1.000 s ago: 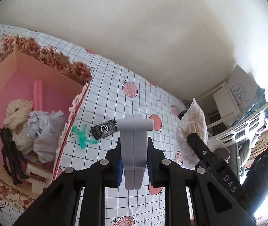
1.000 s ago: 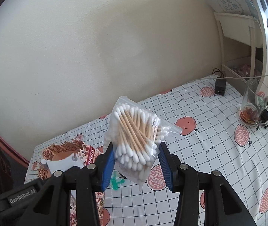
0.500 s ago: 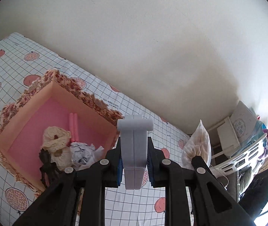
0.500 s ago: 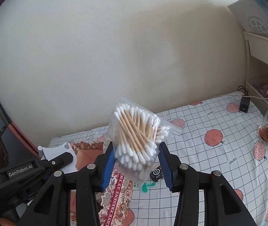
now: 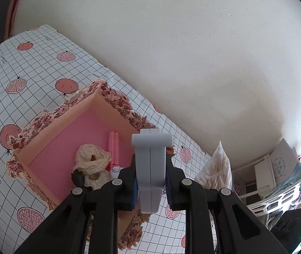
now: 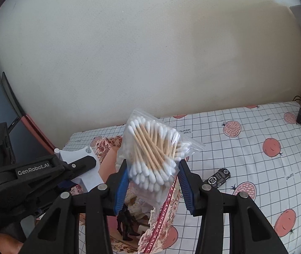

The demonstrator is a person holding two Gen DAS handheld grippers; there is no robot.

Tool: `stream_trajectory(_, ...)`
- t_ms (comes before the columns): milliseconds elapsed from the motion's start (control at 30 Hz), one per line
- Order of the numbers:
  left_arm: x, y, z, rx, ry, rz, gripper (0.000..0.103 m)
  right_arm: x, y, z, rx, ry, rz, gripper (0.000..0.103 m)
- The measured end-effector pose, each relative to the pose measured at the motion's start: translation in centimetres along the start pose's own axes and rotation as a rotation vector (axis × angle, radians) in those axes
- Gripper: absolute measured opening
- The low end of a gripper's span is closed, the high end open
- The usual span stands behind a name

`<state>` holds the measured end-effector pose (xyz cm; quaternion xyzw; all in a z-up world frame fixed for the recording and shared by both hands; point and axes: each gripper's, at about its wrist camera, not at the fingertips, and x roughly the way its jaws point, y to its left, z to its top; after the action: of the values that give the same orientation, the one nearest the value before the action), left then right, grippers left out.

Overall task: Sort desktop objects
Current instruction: 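Lift the white holder and swab bag and carry both over the gift box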

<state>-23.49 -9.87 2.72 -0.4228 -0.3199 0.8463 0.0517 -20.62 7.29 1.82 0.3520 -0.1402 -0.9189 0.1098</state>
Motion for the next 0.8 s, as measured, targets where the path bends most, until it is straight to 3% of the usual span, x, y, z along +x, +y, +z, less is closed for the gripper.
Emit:
stream_trajectory(300, 0.9, 4.4, 0.4, -0.136, 0.027, 0.056, 0.022, 2.7, 1.8, -1.7, -0.052, 0.082, 0.018, 0.048)
stream_trajectory(800, 3.2, 8.3, -0.5, -0.235, 0.083, 0.093, 0.023, 5.8, 3.1, -3.2, -0.126, 0.170, 0.029, 0.048)
